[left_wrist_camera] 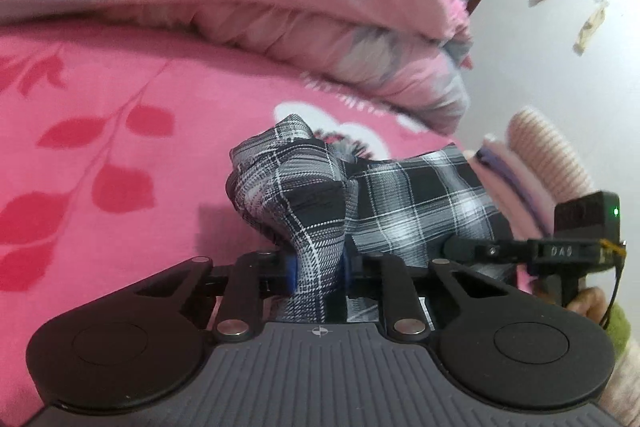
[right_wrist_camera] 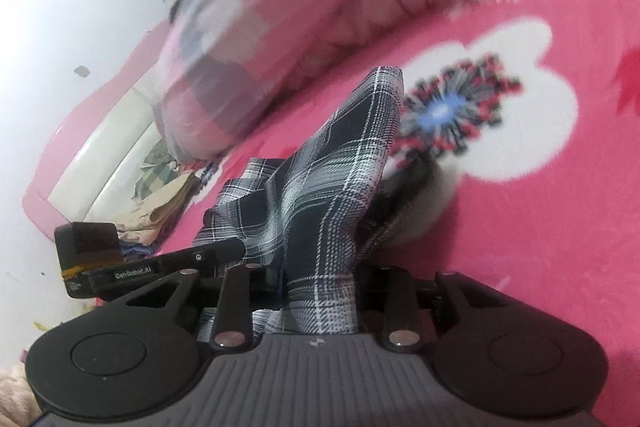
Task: Fold clothes
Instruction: 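Grasp the folded plaid shirt with both grippers and lift it off the bed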
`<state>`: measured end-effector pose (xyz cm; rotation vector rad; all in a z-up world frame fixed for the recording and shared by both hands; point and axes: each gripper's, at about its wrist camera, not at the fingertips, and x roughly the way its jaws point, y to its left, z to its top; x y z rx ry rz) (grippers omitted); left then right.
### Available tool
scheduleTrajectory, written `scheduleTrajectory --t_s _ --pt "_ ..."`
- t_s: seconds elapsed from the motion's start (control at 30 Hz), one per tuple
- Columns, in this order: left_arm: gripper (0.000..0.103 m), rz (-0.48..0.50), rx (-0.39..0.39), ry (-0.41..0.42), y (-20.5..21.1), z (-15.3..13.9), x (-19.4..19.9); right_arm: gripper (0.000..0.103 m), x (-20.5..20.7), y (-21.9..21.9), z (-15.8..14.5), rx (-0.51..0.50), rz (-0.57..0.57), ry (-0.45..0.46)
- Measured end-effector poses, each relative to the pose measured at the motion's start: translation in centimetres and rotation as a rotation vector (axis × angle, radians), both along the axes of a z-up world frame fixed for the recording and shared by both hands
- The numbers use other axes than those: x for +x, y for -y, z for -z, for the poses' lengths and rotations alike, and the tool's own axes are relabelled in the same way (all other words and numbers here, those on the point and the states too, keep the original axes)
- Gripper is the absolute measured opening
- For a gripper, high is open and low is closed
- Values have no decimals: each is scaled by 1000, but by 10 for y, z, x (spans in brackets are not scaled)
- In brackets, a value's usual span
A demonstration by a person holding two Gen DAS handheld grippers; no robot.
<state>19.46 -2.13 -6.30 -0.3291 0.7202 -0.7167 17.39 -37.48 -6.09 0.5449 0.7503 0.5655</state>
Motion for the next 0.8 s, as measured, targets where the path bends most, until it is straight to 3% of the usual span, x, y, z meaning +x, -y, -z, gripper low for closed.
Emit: scheduleTrajectory --t_s 0.23,0.47,0.6,0.8 --pt "15 50 -6 163 14 -67 -64 29 -77 2 -52 -50 105 165" --pt "13 189 -5 342 72 -123 -149 29 -180 33 -102 -53 270 319" --pt "13 291 -75 359 118 -144 -179 29 -250 68 -131 -81 367 393" --pt "13 474 -174 355 216 -157 -209 29 -356 129 -172 -212 539 467"
